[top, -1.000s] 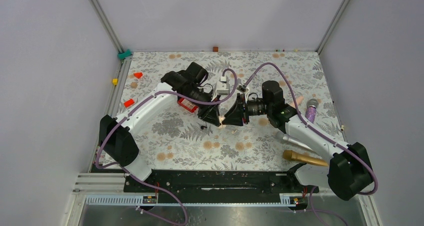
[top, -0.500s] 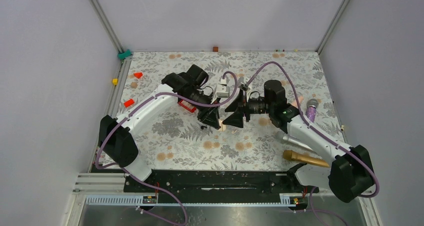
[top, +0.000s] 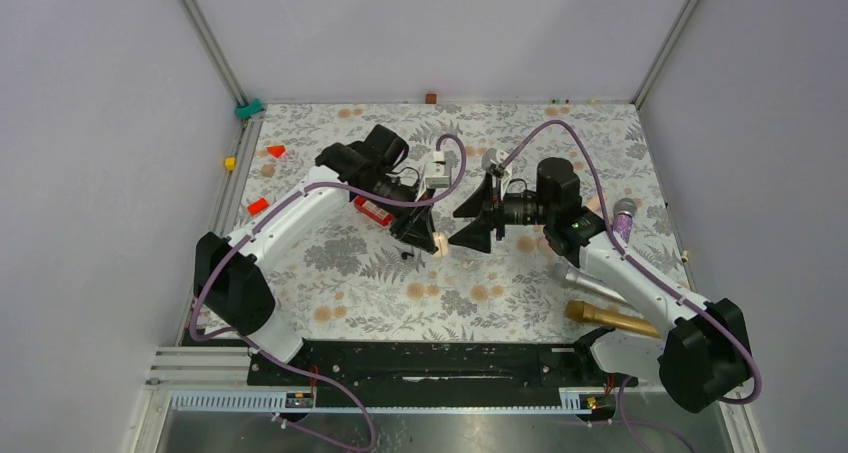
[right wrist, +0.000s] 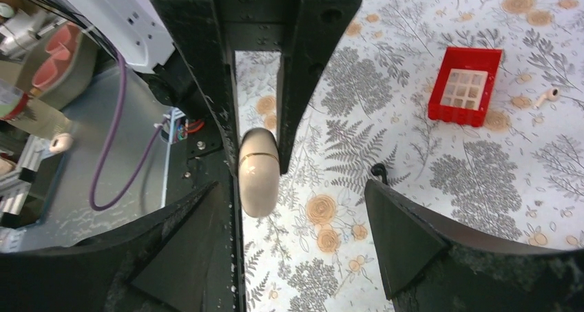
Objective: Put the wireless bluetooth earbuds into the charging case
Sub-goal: Open the charging case.
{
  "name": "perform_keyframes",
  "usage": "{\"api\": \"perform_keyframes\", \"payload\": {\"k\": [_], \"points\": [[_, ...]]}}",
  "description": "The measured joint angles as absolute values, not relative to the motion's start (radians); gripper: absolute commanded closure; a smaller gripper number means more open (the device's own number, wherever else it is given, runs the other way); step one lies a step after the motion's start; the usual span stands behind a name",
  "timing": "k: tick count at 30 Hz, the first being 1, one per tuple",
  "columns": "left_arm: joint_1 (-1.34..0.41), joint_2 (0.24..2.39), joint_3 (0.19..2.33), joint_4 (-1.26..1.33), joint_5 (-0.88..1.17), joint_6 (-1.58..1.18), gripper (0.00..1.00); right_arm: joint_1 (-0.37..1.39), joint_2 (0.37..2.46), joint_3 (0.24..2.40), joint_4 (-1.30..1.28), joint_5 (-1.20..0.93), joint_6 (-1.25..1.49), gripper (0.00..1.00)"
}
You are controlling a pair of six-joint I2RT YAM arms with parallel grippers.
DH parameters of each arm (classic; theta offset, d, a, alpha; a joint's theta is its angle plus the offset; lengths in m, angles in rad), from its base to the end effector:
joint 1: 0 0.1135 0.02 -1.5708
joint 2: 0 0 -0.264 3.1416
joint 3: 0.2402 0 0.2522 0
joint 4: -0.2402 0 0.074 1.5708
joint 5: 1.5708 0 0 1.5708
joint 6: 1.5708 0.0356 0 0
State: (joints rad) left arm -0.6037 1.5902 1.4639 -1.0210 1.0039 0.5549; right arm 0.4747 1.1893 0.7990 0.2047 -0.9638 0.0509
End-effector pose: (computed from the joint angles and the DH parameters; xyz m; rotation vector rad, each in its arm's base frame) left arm 0.2414 -0.2030 0.3212 1.5712 1.8778 -1.3469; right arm 0.2212 0.1466 0.3034 -1.0682 1.4920 1.2130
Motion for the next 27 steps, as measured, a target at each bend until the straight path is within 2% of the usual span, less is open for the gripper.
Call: {"api": "perform_keyframes", "payload": {"k": [10,27], "points": [[-0.604,1.590,1.464,-0.993,1.015,0.522,1.00,0.475,1.217,0.799,0.298,-0.989,0.160,0.18],[-0.582,1.590,1.462,-0.978,1.051,0.502,1.00,0.513,1.253,0.799,0.262,-0.988,0.116,0.21]]}}
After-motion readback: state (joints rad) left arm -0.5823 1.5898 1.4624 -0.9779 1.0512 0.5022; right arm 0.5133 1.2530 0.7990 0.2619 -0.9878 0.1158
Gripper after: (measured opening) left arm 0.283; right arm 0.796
